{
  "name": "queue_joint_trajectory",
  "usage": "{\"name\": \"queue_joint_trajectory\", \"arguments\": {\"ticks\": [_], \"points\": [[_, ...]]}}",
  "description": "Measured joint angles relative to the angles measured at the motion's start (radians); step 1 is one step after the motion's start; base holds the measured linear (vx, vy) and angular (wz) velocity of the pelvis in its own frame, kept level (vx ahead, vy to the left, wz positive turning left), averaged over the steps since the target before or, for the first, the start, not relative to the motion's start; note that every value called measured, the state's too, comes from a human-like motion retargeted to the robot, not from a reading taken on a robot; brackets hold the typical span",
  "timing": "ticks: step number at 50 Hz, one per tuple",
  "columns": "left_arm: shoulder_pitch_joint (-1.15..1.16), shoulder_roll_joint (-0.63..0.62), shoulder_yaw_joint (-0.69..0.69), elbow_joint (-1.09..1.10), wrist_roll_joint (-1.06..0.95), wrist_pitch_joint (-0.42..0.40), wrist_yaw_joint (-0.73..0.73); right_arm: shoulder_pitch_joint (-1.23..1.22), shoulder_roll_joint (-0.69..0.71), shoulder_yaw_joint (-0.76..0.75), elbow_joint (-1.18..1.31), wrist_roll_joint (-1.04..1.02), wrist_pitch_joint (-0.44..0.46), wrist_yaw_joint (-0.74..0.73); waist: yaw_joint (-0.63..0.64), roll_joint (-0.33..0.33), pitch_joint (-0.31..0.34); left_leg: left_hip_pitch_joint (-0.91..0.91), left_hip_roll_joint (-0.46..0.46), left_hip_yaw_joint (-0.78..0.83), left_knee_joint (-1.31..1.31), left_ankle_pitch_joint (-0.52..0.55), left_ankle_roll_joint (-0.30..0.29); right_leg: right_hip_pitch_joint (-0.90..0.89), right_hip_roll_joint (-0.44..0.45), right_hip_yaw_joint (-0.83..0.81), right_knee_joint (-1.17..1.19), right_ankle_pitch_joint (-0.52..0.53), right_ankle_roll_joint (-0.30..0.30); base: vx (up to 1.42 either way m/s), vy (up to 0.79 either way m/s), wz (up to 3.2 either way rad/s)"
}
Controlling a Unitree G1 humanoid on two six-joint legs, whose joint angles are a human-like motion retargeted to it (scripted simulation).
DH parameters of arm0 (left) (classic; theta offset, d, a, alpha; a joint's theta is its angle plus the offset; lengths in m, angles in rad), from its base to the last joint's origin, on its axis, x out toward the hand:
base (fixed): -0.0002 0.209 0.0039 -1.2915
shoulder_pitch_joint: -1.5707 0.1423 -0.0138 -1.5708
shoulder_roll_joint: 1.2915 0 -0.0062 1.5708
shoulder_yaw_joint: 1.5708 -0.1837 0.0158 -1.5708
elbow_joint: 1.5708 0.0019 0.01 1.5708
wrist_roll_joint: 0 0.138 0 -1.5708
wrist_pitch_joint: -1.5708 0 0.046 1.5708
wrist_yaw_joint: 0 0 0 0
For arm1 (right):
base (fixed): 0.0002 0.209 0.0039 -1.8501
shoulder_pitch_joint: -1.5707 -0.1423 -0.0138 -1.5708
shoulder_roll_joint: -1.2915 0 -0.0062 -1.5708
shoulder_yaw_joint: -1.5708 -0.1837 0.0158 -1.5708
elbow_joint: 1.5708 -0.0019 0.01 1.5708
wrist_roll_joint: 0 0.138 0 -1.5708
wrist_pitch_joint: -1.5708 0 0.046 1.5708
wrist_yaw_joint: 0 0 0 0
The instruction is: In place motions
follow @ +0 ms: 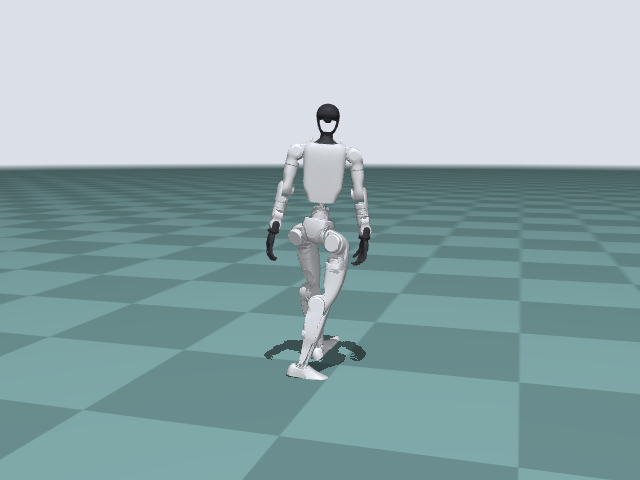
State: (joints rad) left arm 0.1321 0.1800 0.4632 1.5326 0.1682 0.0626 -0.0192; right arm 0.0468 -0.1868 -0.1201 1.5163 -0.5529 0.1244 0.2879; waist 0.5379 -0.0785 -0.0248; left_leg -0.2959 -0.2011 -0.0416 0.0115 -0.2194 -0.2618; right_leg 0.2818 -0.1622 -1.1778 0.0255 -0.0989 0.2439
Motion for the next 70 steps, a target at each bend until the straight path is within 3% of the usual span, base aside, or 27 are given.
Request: {"name": "queue_joint_trajectory", "arguments": {"ticks": [8, 14, 18, 26, 31, 35, 48, 55, 70], "points": [[0.059, 0.025, 0.028, 0.067, 0.004, 0.014, -0.013, -0.041, 0.007, 0.066, -0.058, 0.025, -0.032, 0.047, -0.193, -0.001, -0.027, 0.089, 0.094, 0.119, 0.009, -0.110, 0.076, -0.076, -0.055, 0.257, -0.001, 0.043, -0.055, 0.41, -0.17, -2.08], [0.061, 0.023, 0.017, 0.041, 0.005, 0.007, -0.008, -0.083, 0.016, 0.127, -0.096, 0.035, -0.048, 0.061, -0.329, 0.023, -0.004, 0.180, 0.173, 0.230, 0.004, -0.193, 0.121, -0.193, -0.102, 0.486, 0.075, 0.077, -0.094, 0.30, -0.25, -2.29], [0.057, 0.037, -0.007, -0.001, 0.000, -0.004, -0.025, -0.142, 0.019, 0.177, -0.069, 0.048, -0.029, 0.050, -0.409, 0.057, 0.012, 0.225, 0.242, 0.362, -0.008, -0.230, 0.128, -0.308, -0.086, 0.646, 0.150, 0.104, -0.123, 0.12, -0.29, -2.50], [0.022, 0.107, -0.017, -0.085, 0.017, 0.003, -0.027, -0.212, 0.003, 0.245, -0.024, 0.086, -0.013, 0.038, -0.657, 0.174, 0.094, 0.279, 0.346, 0.554, -0.012, -0.263, 0.122, -0.325, -0.027, 0.570, 0.148, 0.149, -0.146, -0.09, -0.18, -1.53], [-0.036, 0.148, 0.015, -0.136, -0.006, 0.005, -0.017, -0.134, -0.013, 0.190, 0.047, 0.133, 0.014, 0.024, -0.624, 0.166, 0.061, 0.308, 0.341, 0.615, -0.017, -0.268, 0.111, -0.286, -0.049, 0.454, 0.112, 0.164, -0.165, 0.11, -0.25, -0.86], [-0.060, 0.141, -0.004, -0.175, -0.064, -0.011, 0.008, -0.054, -0.022, 0.133, 0.112, 0.120, 0.042, 0.026, -0.571, 0.143, 0.006, 0.327, 0.324, 0.626, -0.028, -0.257, 0.104, -0.301, -0.048, 0.502, 0.091, 0.176, -0.177, 0.19, -0.25, -0.23], [-0.074, -0.013, -0.044, -0.053, 0.002, -0.025, -0.097, 0.007, -0.019, 0.031, 0.044, 0.040, 0.027, 0.035, -0.620, 0.145, -0.034, 0.337, 0.341, 0.626, -0.027, -0.229, 0.074, -0.269, 0.003, 0.488, -0.011, 0.193, -0.184, -0.01, -0.17, 0.02], [-0.070, -0.036, -0.061, 0.086, -0.006, 0.015, -0.080, -0.010, -0.011, 0.028, 0.006, 0.048, -0.001, 0.052, -0.636, 0.147, -0.048, 0.343, 0.347, 0.638, -0.038, -0.228, 0.062, -0.273, 0.018, 0.499, -0.029, 0.189, -0.192, -0.02, -0.08, -0.05], [-0.018, -0.065, -0.141, 0.061, 0.038, 0.002, -0.081, -0.040, 0.021, 0.087, 0.046, -0.003, 0.002, 0.068, -0.672, 0.129, -0.087, 0.371, 0.352, 0.692, -0.048, -0.236, 0.049, -0.297, 0.016, 0.554, -0.018, 0.193, -0.196, -0.04, -0.15, -0.20]]}}
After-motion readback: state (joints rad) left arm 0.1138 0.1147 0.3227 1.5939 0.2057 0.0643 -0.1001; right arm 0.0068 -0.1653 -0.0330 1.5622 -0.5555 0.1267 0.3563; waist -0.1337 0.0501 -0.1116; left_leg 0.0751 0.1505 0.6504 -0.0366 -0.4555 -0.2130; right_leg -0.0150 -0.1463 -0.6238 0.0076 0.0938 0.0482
